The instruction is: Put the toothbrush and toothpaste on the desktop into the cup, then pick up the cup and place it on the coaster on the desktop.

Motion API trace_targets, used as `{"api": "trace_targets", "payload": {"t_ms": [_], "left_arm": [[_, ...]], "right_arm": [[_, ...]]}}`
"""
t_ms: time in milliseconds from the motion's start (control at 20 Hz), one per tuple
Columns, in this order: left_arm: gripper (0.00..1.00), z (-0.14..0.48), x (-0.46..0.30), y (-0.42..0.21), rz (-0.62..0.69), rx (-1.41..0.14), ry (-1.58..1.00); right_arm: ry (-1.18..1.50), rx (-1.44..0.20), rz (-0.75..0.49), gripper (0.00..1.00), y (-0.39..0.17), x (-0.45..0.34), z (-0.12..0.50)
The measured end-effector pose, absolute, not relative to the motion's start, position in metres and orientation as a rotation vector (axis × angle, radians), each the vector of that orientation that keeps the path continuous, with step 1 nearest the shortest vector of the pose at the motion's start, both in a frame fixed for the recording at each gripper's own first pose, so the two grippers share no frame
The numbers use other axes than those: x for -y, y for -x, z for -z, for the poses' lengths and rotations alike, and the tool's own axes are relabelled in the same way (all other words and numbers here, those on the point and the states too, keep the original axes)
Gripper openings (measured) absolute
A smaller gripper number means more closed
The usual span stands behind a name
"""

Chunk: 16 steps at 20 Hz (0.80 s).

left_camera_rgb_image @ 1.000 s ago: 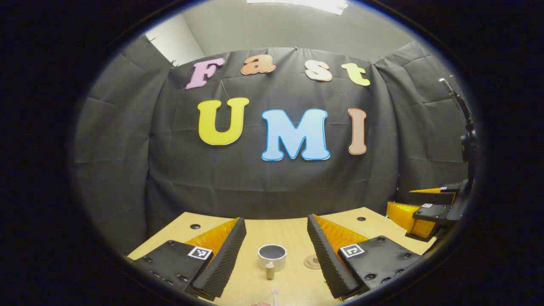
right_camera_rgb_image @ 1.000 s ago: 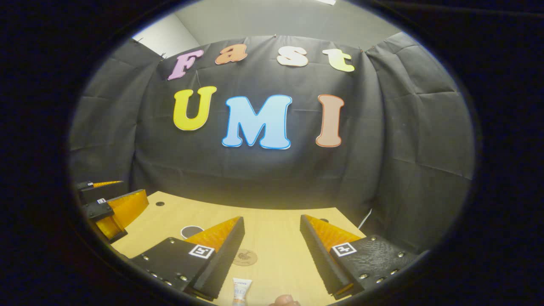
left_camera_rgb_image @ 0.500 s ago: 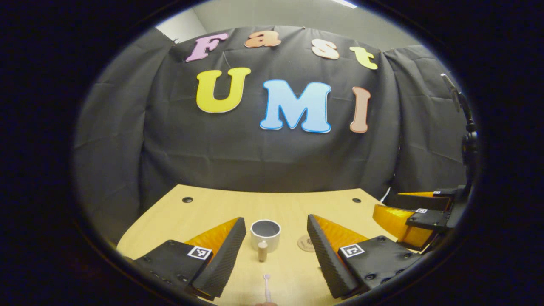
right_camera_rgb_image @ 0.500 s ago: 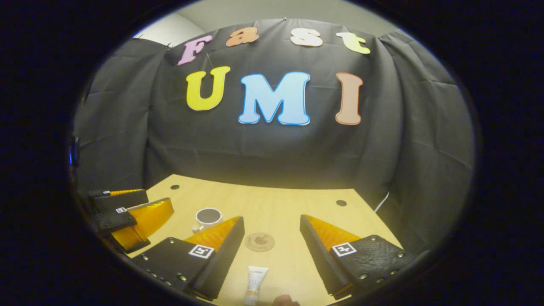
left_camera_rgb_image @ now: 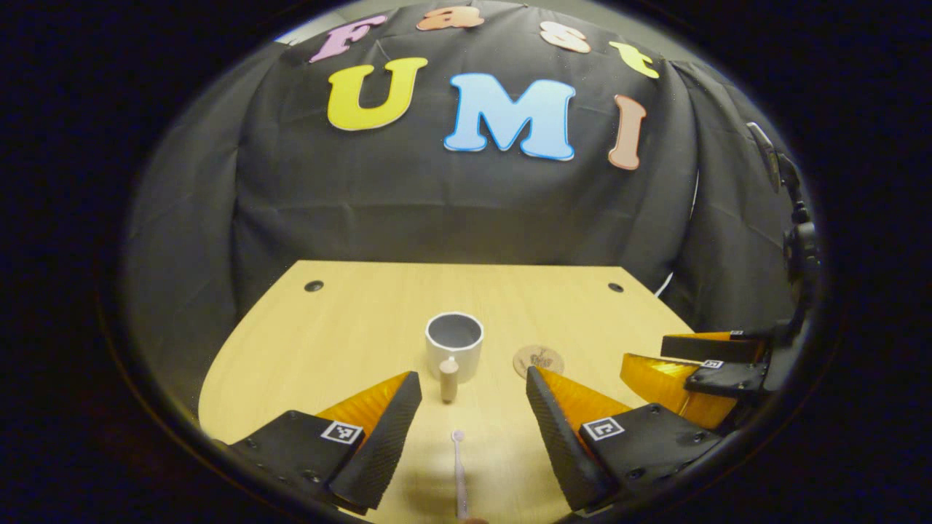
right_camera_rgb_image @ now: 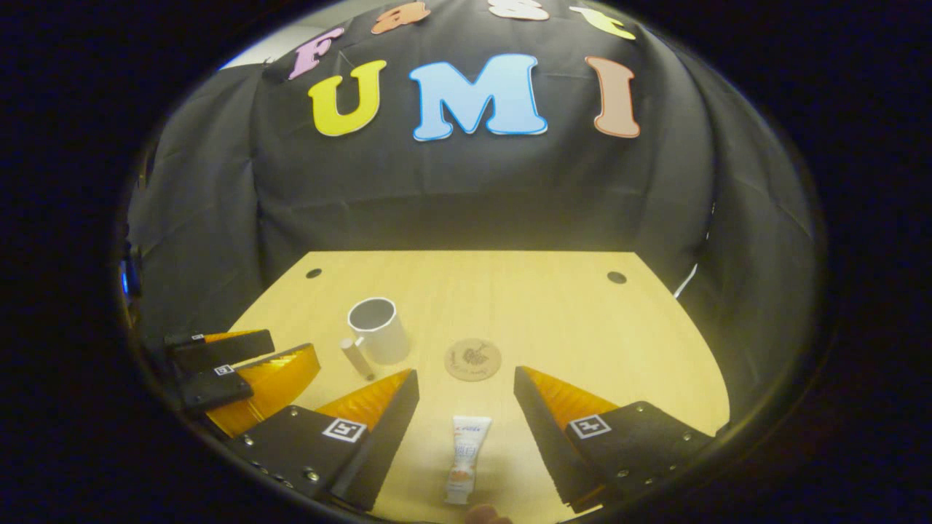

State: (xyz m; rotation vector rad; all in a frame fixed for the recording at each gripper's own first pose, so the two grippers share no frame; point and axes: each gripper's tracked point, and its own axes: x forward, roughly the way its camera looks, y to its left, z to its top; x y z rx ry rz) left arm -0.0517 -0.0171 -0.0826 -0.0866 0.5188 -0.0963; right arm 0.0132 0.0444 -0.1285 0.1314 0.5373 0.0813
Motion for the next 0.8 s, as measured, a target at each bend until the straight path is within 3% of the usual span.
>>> {"api": "trace_targets", "payload": {"t_ms": [100, 150, 300, 750, 800], "left_arm": [[1.0, 0.094, 0.018, 0.052, 0.089, -0.586, 0.088], [0.94, 0.098, 0.018, 0.053, 0.086, -0.623, 0.09], [0.94, 0.109, 0.022, 0.06, 0.08, -0.738, 0.105], [0.94, 0.149, 0.029, 0.103, 0.036, -1.047, 0.172], [1.0, 0.153, 0.028, 0.107, 0.034, -1.079, 0.157]], "right_arm": [[-0.138, -0.586, -0.094, 0.86, -0.013, -0.049, 0.139], [-0.142, -0.611, -0.101, 0.86, -0.013, -0.051, 0.144], [-0.134, -0.682, -0.105, 0.86, -0.018, -0.055, 0.155], [-0.181, -0.89, -0.073, 0.86, -0.017, -0.052, 0.204], [-0.192, -0.918, -0.076, 0.87, -0.014, -0.054, 0.209]]}}
